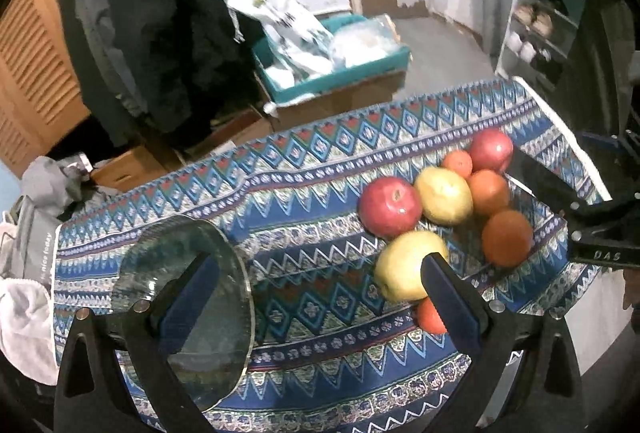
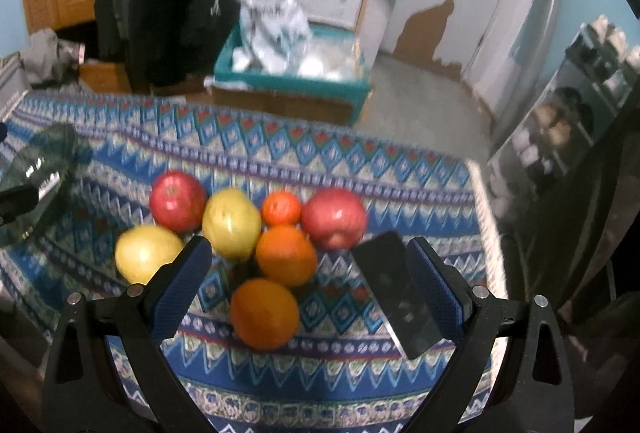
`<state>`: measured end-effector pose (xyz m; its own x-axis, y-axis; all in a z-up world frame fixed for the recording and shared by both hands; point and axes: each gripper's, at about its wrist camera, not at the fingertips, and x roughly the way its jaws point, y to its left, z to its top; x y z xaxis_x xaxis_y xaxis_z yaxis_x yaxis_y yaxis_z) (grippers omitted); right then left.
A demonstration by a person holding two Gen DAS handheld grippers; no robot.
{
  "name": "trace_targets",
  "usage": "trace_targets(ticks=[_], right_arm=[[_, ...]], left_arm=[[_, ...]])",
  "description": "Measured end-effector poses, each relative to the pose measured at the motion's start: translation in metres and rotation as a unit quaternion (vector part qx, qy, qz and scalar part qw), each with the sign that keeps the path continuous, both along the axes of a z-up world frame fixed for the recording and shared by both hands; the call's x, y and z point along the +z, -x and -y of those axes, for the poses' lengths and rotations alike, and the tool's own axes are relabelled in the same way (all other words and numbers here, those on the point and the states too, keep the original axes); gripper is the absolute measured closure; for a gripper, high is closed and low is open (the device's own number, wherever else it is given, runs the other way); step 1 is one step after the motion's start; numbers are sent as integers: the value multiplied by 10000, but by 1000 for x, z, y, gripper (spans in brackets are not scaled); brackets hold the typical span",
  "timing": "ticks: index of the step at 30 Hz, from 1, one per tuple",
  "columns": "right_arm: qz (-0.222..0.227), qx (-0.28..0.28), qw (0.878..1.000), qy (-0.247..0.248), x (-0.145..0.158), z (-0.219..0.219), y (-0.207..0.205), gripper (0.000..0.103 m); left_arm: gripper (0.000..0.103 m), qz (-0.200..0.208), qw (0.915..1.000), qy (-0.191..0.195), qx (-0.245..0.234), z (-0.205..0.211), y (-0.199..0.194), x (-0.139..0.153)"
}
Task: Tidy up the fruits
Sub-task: 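Grasp the large green pear with the left tool while the right tool grasps the large orange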
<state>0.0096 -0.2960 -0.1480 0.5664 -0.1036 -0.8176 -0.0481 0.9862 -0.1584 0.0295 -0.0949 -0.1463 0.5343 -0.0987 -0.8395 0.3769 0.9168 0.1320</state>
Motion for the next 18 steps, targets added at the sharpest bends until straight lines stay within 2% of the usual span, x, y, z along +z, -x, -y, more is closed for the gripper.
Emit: trace_targets(ticks=[8, 18], right_arm=[[-854, 78, 9962, -134, -59, 0, -9, 7], [-1356, 92, 9904, -233, -99, 1, -18, 7]], left_arm=[[1, -349, 9987, -308, -213, 23, -8, -42], [1, -632, 9964, -367, -421, 41, -13, -68]])
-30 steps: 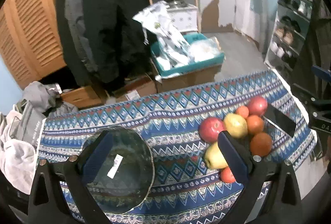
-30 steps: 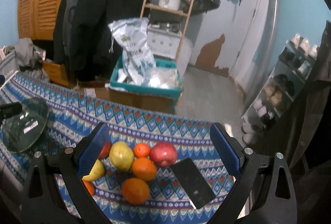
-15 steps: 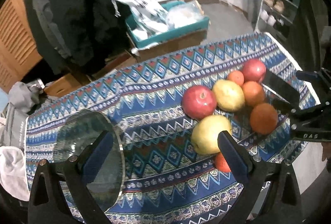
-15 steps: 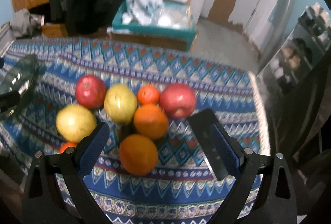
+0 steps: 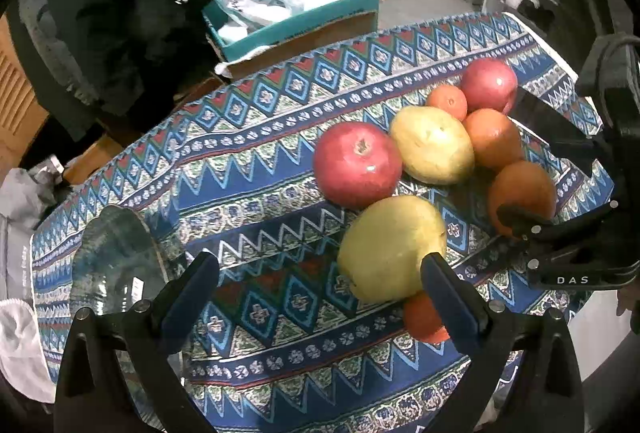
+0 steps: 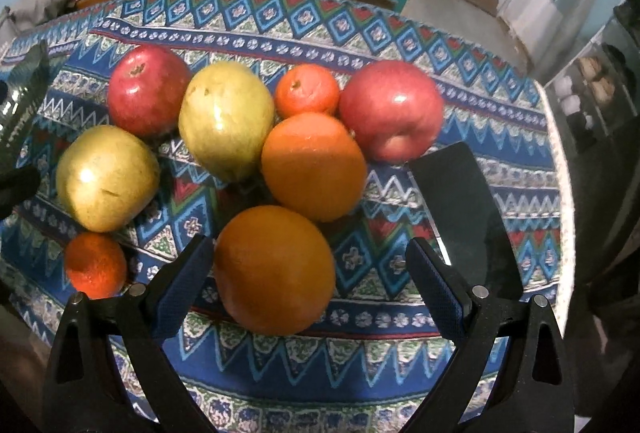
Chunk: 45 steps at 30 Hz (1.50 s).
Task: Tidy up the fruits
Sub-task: 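Grasp the large green pear with the left tool while the right tool grasps the large orange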
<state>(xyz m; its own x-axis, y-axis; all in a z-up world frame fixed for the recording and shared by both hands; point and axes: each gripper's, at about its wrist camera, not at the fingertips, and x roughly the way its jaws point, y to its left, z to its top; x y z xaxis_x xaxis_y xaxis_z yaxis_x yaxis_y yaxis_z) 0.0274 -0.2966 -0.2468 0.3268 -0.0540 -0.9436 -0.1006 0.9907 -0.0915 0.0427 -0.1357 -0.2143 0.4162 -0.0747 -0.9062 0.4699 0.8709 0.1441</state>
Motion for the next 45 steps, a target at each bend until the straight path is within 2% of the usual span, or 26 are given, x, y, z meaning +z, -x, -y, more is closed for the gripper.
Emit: trace_targets(ticks=[4, 9, 12, 18, 23, 30, 35, 40, 45], right_arm=[[-124, 72, 9999, -89, -9, -2, -2, 12], [-338, 117, 9989, -309, -22, -5, -1, 25], [-414, 181, 9976, -520, -26, -7, -1, 39], [-416, 225, 9975, -528, -30, -10, 1, 40], [-331, 210, 9981, -477, -16, -2, 5, 40], [-125, 148, 9990, -400, 1, 6, 5, 40], [-7, 94, 9993, -354, 9, 11, 1, 40], [92, 118, 9995, -270, 16, 11, 2, 40], [242, 179, 9995, -138, 19, 7, 4, 40]], left_arm=[[1, -150, 9998, 27, -91, 8, -2, -8], [1, -295, 9994, 67, -144, 16, -5, -15], [1, -416, 9989, 107, -176, 19, -7, -20], [1, -594, 9979, 65, -251, 29, -10, -33], [2, -739, 9969, 68, -252, 36, -15, -45], [23, -985, 9946, 171, -291, 44, -18, -60], [23, -930, 9950, 165, -331, 44, -17, -61], [24, -957, 9950, 235, -146, 36, -17, -60], [24, -763, 9970, 127, -53, 25, -16, -54]])
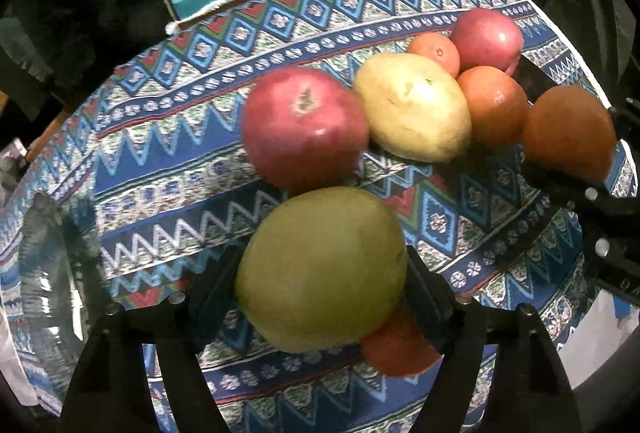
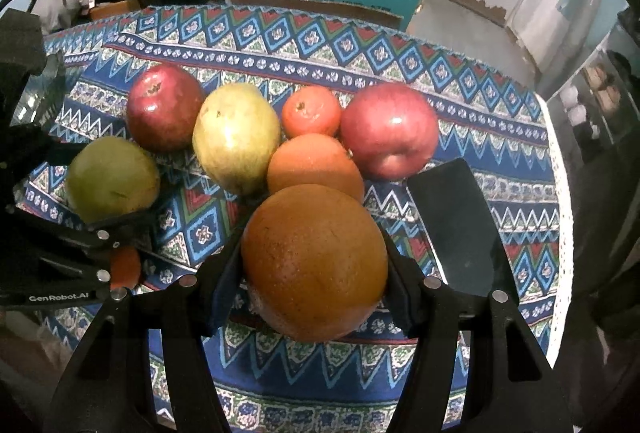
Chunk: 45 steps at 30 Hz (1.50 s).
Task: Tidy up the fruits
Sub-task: 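Grasp the large green pear with the left tool while the right tool grasps the large orange, then lift and carry the pear with the left tool while the right tool carries the orange toward the glass bowl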
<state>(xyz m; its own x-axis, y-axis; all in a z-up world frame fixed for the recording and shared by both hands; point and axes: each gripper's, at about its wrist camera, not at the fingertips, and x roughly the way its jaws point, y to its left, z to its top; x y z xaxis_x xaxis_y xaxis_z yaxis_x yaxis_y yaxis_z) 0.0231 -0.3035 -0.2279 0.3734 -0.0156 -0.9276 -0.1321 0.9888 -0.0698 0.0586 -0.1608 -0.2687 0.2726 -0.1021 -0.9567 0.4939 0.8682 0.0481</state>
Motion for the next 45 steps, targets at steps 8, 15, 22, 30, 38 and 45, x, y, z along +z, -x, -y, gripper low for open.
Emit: trace_targets(ticks=[8, 15, 22, 30, 38, 45], right_arm=[[293, 53, 9995, 74, 16, -7, -1, 40], [581, 128, 9981, 135, 34, -15, 0, 40], [923, 225, 9953, 183, 57, -25, 3, 40], [1305, 307, 9908, 161, 86, -37, 6, 40], [1643, 403, 9855, 137, 113, -52, 7, 40], [1837, 518, 9816, 67, 131, -68, 6, 40]], left_arm=[[24, 240, 9995, 132, 154, -21, 2, 26], [24, 644, 9976, 123, 211, -31, 16, 61], [24, 929, 9951, 218, 253, -41, 23, 88], [24, 1189, 9919, 363, 246, -54, 31, 115], [24, 1462, 9875, 453, 366, -70, 36, 139], [24, 1585, 9836, 627, 588, -94, 34, 156]])
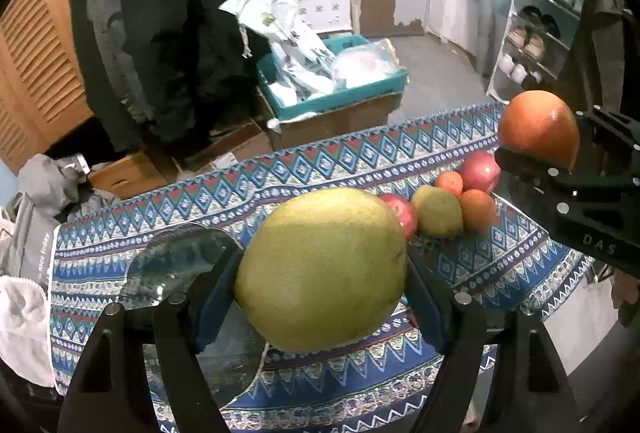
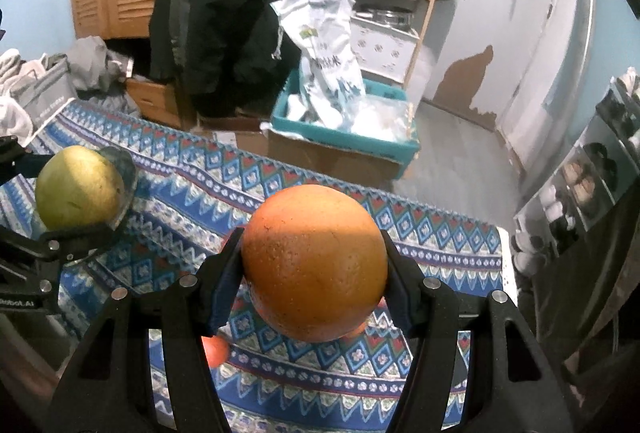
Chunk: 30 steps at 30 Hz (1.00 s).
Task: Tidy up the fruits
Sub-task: 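Lift and carry the pear with the left tool while the right tool carries the orange toward the glass bowl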
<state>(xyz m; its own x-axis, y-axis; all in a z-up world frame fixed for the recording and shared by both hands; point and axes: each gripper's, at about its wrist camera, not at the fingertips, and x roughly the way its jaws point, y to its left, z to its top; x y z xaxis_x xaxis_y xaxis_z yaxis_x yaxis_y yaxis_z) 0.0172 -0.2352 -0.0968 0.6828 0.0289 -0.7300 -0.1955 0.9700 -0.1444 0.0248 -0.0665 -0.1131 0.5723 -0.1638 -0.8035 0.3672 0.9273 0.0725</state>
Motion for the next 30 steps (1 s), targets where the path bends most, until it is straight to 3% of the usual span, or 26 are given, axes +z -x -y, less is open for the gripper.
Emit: trace_targets(ticks=[13, 30], right_arm=[[170, 354, 9990, -205, 18, -43, -15, 40], [-168, 873, 9949, -479, 9, -117, -45, 40]], left_arm=[[24, 181, 9989, 103, 424, -45, -4, 12], [24, 43, 9944, 157, 1043, -108, -12, 2]])
